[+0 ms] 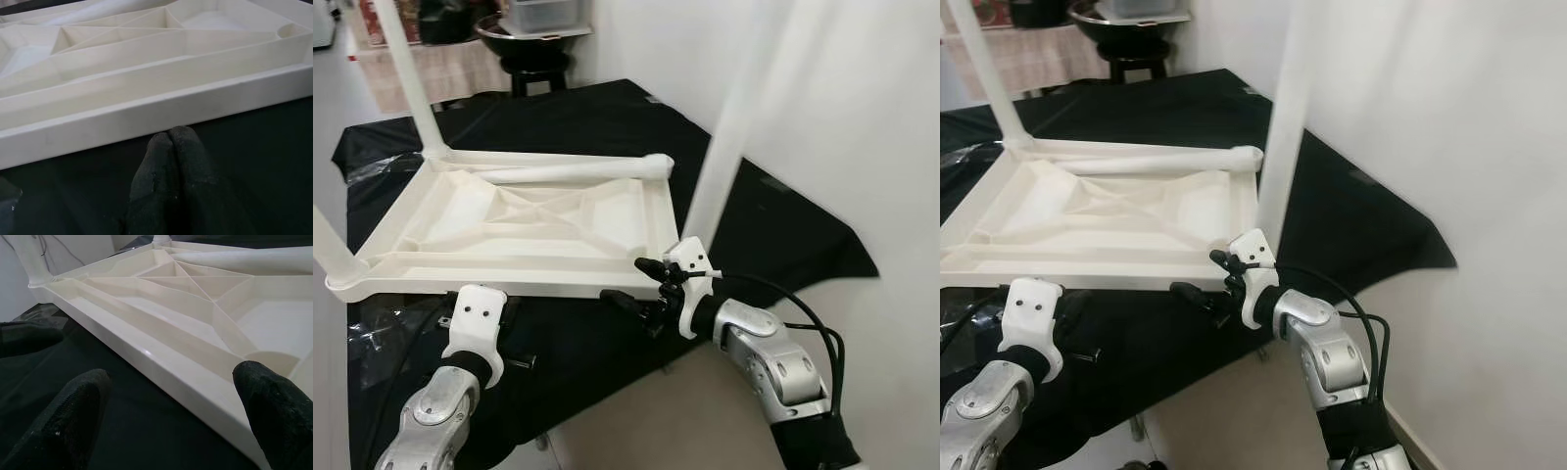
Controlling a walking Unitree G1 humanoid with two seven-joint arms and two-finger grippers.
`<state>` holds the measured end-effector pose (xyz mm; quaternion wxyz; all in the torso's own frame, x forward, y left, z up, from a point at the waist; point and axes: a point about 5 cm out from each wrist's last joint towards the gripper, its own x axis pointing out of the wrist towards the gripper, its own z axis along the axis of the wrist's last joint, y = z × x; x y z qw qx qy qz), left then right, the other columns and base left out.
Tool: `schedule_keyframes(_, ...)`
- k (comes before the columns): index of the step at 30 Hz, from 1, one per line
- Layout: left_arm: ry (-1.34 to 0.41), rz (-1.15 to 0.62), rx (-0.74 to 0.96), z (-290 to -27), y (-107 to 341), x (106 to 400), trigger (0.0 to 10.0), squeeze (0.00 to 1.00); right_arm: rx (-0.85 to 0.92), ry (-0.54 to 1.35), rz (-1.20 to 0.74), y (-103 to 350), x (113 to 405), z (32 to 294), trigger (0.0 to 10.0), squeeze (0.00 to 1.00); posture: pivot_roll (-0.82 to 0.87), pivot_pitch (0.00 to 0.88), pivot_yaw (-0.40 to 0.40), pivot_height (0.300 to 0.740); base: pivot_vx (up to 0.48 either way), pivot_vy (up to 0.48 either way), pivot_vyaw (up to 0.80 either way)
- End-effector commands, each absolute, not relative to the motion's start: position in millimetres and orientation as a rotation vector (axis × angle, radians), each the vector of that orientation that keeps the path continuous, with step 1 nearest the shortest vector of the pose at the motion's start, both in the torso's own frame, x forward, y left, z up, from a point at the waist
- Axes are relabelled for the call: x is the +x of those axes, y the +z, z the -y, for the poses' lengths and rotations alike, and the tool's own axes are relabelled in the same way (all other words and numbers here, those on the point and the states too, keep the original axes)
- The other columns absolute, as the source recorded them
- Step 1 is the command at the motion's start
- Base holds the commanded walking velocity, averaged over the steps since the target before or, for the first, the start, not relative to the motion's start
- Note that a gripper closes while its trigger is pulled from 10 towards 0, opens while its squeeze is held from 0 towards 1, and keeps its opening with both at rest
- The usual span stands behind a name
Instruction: Building children table
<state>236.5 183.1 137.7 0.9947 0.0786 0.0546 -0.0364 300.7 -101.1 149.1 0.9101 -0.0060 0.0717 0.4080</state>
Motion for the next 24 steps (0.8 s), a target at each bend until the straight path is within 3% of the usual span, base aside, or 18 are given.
schedule_keyframes(1,-0.073,-0.135,0.167,-183.6,132.9,235.3,10.0,0.0,-0.006,0.824,-0.157,145.9,301.9,102.9,10.0,0.0,0.01,0.076,-0.022,0.74,-0.255,0.0,0.0)
schedule_keyframes(8,-0.076,-0.134,0.166,-183.1,133.1,236.3,10.0,0.0,-0.004,0.804,-0.175,142.1,303.0,103.4,10.0,0.0,0.01,0.074,-0.023,0.74,-0.252,0.0,0.0)
schedule_keyframes(16,-0.118,-0.118,0.143,-183.1,134.0,234.6,10.0,0.0,0.034,0.79,-0.167,140.9,303.0,104.9,10.0,0.0,0.01,0.071,-0.024,0.74,0.0,0.0,0.0)
schedule_keyframes(24,-0.13,-0.115,0.13,-174.9,133.8,236.7,10.0,0.0,-0.035,0.81,-0.16,137.9,300.4,102.8,10.0,0.0,0.01,0.066,-0.026,0.74,0.0,0.0,0.8)
